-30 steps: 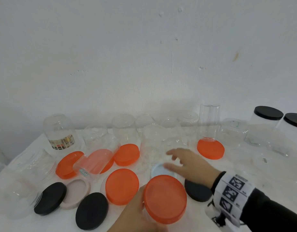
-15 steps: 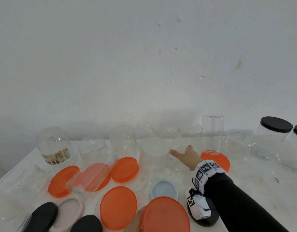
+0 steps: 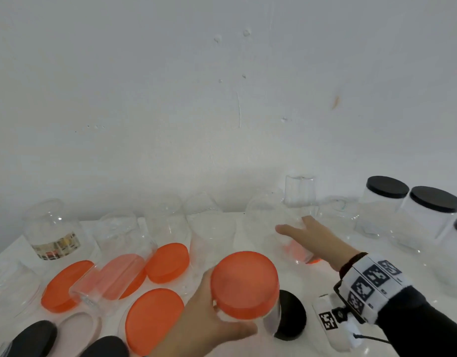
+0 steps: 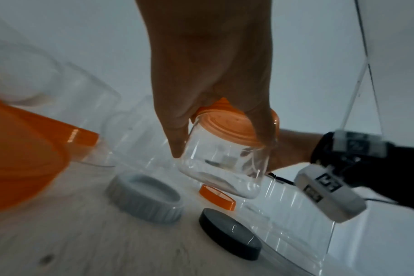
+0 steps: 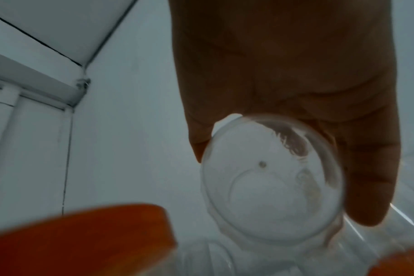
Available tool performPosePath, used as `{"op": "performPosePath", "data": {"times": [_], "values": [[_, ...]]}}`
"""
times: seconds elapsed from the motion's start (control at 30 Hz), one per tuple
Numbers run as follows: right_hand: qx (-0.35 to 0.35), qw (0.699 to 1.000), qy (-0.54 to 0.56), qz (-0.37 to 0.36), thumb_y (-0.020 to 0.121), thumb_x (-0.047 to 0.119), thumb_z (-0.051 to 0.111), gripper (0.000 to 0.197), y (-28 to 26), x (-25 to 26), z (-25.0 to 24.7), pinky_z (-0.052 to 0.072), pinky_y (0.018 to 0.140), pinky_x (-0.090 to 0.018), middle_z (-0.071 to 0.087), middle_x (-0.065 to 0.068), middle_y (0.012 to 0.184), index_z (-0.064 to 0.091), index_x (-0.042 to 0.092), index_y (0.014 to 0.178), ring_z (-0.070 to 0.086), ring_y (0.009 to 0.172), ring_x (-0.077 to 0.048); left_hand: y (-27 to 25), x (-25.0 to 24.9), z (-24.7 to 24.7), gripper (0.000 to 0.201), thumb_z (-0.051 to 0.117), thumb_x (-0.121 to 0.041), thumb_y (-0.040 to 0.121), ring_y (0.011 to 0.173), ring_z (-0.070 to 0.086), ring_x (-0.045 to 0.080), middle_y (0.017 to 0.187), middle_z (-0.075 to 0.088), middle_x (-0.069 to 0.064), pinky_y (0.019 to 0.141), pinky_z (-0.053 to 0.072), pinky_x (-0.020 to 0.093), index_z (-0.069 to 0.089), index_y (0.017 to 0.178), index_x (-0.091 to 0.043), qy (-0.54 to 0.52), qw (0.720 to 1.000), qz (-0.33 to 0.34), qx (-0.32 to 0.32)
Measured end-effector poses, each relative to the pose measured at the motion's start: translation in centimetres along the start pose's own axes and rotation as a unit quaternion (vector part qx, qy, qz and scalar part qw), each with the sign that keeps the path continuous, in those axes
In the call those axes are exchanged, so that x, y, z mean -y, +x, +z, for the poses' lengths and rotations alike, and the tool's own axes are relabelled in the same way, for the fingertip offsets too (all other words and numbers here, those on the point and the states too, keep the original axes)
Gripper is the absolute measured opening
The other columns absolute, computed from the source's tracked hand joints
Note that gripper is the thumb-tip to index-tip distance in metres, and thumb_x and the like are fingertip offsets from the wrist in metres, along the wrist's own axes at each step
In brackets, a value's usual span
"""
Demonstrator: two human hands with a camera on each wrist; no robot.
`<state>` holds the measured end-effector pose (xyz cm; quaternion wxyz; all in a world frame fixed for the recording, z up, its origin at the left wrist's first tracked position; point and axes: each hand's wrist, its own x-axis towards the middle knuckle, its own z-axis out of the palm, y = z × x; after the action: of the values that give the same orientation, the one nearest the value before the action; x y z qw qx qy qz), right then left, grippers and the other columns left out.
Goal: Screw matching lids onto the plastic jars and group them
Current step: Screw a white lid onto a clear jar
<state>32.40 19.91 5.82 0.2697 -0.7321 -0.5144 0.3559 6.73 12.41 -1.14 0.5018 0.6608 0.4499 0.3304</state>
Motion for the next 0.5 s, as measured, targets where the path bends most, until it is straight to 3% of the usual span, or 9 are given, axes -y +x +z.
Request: {"op": "performPosePath", "data": {"times": [0.07,0.13,0.2,0.27,0.33,0.4,0.5], "values": [[-0.024,1.000,-0.005,-0.016,0.074,0.064,0.065,0.077,-1.5,-0.1,-1.9,0.056,0.076,-0.039,0.055,-0.001,0.106,0.042,0.012,0.126,0.059,0.093,-0.017,2.0,-1.8,1.2,0.100,0.091,-0.051,0.035,0.108,0.050,-0.016,0.119,0.049,-0.033,0.079,0.044,0.005,0.038,0.120,-0.050,0.041,0.998,0.018,-0.033],[-0.047,0.998,-0.015,-0.029,0.073,0.068,0.064,0.074,-3.0,-0.2,-3.6,0.051,0.075,-0.034,0.057,0.001,0.106,0.044,0.016,0.123,0.057,0.093,-0.014,3.7,-3.2,2.4,0.094,0.087,-0.049,0.034,0.110,0.052,-0.005,0.119,0.050,-0.023,0.082,0.044,0.009,0.043,0.117,-0.042,0.063,0.995,0.031,-0.064],[-0.065,0.997,-0.021,-0.035,0.072,0.070,0.062,0.078,-4.3,-0.4,-4.9,0.041,0.069,-0.028,0.056,0.002,0.110,0.043,0.019,0.129,0.054,0.094,-0.012,6.0,-3.5,3.2,0.094,0.090,-0.040,0.041,0.113,0.054,0.009,0.122,0.052,-0.006,0.091,0.049,0.027,0.047,0.124,-0.030,0.113,0.991,0.023,-0.074],[-0.069,0.997,-0.008,-0.035,0.072,0.069,0.063,0.084,-5.4,-0.9,-5.8,0.041,0.077,-0.030,0.054,0.001,0.120,0.038,0.021,0.137,0.052,0.103,-0.016,8.1,-3.7,4.0,0.092,0.092,-0.031,0.050,0.115,0.052,0.019,0.123,0.051,0.002,0.095,0.048,0.036,0.046,0.128,-0.017,0.149,0.985,0.028,-0.085],[-0.057,0.997,0.027,-0.034,0.073,0.067,0.064,0.077,-6.3,-1.6,-6.2,0.048,0.085,-0.035,0.056,0.003,0.120,0.043,0.023,0.133,0.055,0.106,-0.015,9.8,-3.4,4.7,0.093,0.091,-0.031,0.056,0.116,0.045,0.014,0.127,0.045,0.001,0.096,0.042,0.027,0.040,0.133,-0.015,0.186,0.979,0.033,-0.080],[-0.038,0.997,0.065,-0.030,0.074,0.063,0.066,0.063,-7.4,-2.2,-6.2,0.051,0.076,-0.031,0.058,0.007,0.108,0.048,0.025,0.122,0.058,0.097,-0.011,11.0,-3.3,5.4,0.100,0.089,-0.033,0.060,0.114,0.038,0.011,0.131,0.037,0.001,0.095,0.033,0.020,0.030,0.138,-0.015,0.218,0.972,0.023,-0.083],[-0.009,0.995,0.099,-0.017,0.071,0.059,0.072,0.054,-8.7,-3.1,-5.9,0.056,0.072,-0.033,0.060,0.003,0.102,0.051,0.027,0.110,0.061,0.092,-0.013,12.2,-3.3,6.1,0.103,0.088,-0.032,0.063,0.122,0.040,0.019,0.135,0.035,0.004,0.101,0.036,0.026,0.025,0.142,-0.014,0.229,0.970,0.009,-0.083]]}}
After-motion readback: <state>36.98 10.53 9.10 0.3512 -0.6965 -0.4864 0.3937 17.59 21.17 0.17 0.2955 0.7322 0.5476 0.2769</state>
